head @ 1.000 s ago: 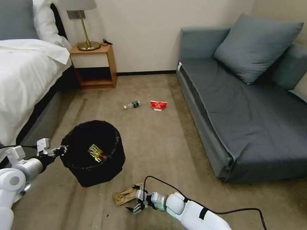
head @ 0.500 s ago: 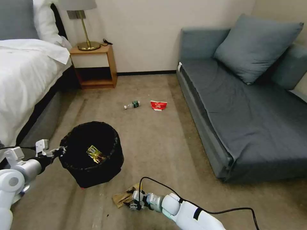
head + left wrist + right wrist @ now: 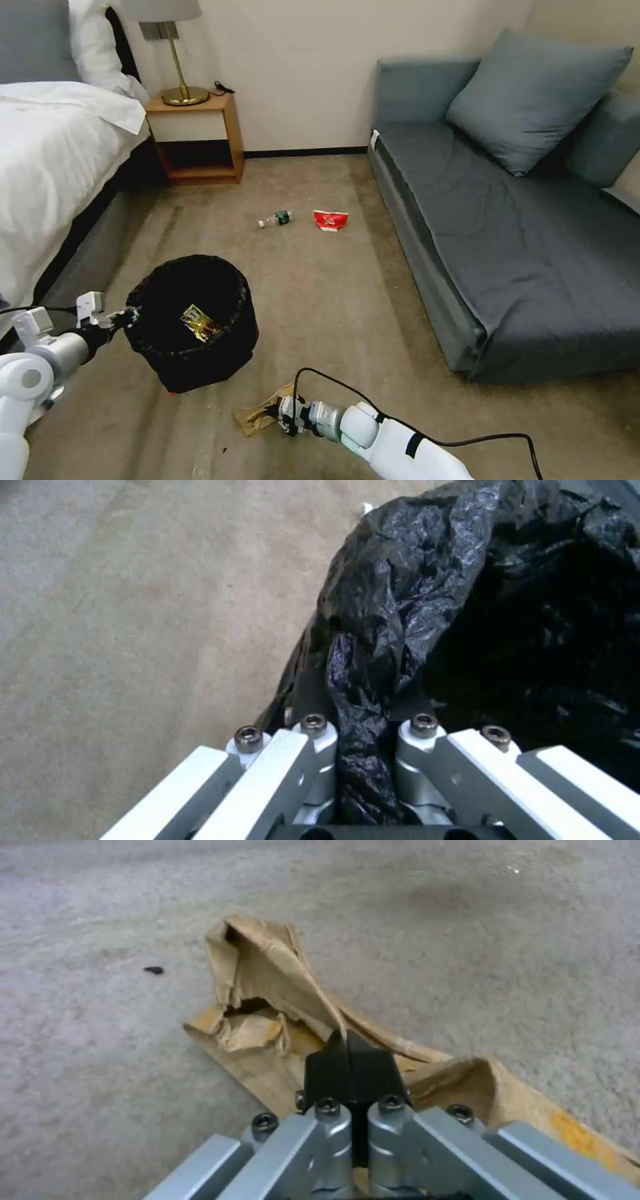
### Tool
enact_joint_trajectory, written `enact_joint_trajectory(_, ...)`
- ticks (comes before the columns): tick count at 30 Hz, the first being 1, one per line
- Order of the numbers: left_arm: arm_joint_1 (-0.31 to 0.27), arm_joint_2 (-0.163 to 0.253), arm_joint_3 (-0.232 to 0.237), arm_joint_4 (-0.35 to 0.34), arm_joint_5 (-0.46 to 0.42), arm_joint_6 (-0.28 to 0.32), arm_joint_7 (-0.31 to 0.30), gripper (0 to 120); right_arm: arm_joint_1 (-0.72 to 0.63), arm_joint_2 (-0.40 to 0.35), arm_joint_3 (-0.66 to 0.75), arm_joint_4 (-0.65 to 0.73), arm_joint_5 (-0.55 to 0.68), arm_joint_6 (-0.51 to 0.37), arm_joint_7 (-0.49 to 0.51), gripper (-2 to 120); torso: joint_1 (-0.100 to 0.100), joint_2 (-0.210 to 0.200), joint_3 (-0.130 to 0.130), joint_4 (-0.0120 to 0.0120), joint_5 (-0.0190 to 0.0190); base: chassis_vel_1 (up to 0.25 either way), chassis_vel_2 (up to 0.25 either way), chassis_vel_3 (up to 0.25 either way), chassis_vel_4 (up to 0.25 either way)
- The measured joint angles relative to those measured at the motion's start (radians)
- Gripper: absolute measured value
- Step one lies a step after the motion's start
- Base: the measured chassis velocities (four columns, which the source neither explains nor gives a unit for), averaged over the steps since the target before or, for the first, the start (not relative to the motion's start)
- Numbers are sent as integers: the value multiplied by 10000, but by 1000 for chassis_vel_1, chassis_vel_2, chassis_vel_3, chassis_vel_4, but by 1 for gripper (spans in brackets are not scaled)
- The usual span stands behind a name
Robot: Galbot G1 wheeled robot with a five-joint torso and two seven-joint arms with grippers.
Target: Pick up the trash bin, then pick up the garbage on the floor and place it into the trash bin.
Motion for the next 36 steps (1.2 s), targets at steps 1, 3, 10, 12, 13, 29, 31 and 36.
enact_joint_trajectory(1, -8, 0, -1, 1, -5, 0, -3, 7, -76, -142, 10, 220, 12, 1, 0, 0, 0, 0, 0, 0, 1, 0, 0, 0, 0)
enact_joint_trajectory(3, -38, 6, -1, 0, -14, 0, -16, 7, -253, -531, 148, 723, 41, 26, -23, 0, 0, 0, 0, 0, 1, 0, 0, 0, 0)
enact_joint_trajectory(10, -81, 12, 35, 10, -25, 0, -30, 7, -995, -1510, 1344, 2167, 239, 245, -259, 0, 0, 0, 0, -1, 1, 0, 0, 0, 0)
enact_joint_trajectory(12, -103, 13, 91, 32, -12, 0, -34, 7, -1275, -1964, 1655, 2821, 447, 254, -349, 0, 0, 0, 0, -3, 2, 0, 0, 0, 0)
enact_joint_trajectory(13, -115, 16, 120, 44, 4, 0, -34, 7, -1373, -2119, 1753, 3055, 512, 253, -372, 0, 0, -1, 0, -1, 3, 0, 0, 0, 0)
enact_joint_trajectory(29, -357, -9, 599, 190, 130, 0, -43, 7, -3958, -4723, 4904, 6731, 2746, 355, -1042, 0, 0, 0, 0, -1, 3, 0, 0, 0, 0)
enact_joint_trajectory(31, -361, -11, 613, 190, 133, 0, -43, 7, -4056, -4815, 5056, 6860, 2884, 356, -1074, 0, 0, 0, 0, -2, 3, 0, 0, 0, 0)
enact_joint_trajectory(36, -387, -35, 716, 194, 167, 0, -47, 7, -4479, -5330, 5735, 7831, 3874, 350, -1145, 0, 0, 0, -1, -1, 2, 0, 0, 0, 0)
